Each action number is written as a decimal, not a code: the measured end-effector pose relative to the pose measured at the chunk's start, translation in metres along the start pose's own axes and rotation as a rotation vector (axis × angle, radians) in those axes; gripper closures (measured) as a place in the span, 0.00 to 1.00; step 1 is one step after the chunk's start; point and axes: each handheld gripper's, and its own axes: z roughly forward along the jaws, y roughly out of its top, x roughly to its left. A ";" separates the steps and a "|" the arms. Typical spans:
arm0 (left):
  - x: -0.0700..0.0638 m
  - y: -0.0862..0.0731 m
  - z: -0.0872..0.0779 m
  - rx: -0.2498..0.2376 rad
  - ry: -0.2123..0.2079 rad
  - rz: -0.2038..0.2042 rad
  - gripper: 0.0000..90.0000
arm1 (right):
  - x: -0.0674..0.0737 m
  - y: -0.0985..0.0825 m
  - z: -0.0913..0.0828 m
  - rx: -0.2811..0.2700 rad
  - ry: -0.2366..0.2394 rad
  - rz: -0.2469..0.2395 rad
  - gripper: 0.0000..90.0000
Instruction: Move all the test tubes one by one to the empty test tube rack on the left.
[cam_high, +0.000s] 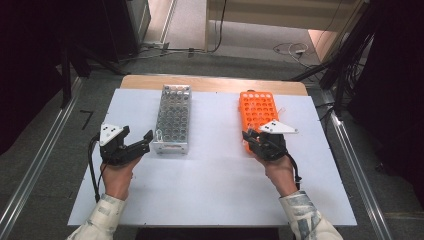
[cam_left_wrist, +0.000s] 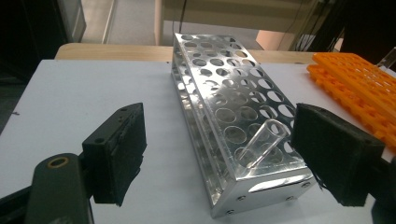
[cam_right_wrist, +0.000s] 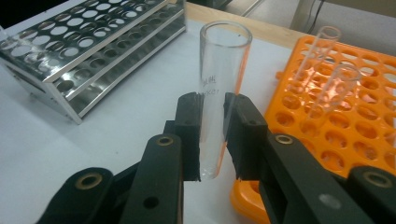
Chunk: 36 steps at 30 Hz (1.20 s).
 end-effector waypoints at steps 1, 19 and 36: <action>-0.001 0.000 0.000 -0.002 -0.003 0.001 0.20 | 0.003 0.000 0.001 0.003 0.006 -0.009 0.81; -0.041 0.002 -0.003 0.010 -0.148 0.048 0.23 | 0.036 0.000 0.019 0.037 0.084 -0.078 0.81; -0.093 -0.010 0.017 0.081 -0.351 0.127 0.32 | 0.064 -0.004 0.031 0.069 0.151 -0.134 0.81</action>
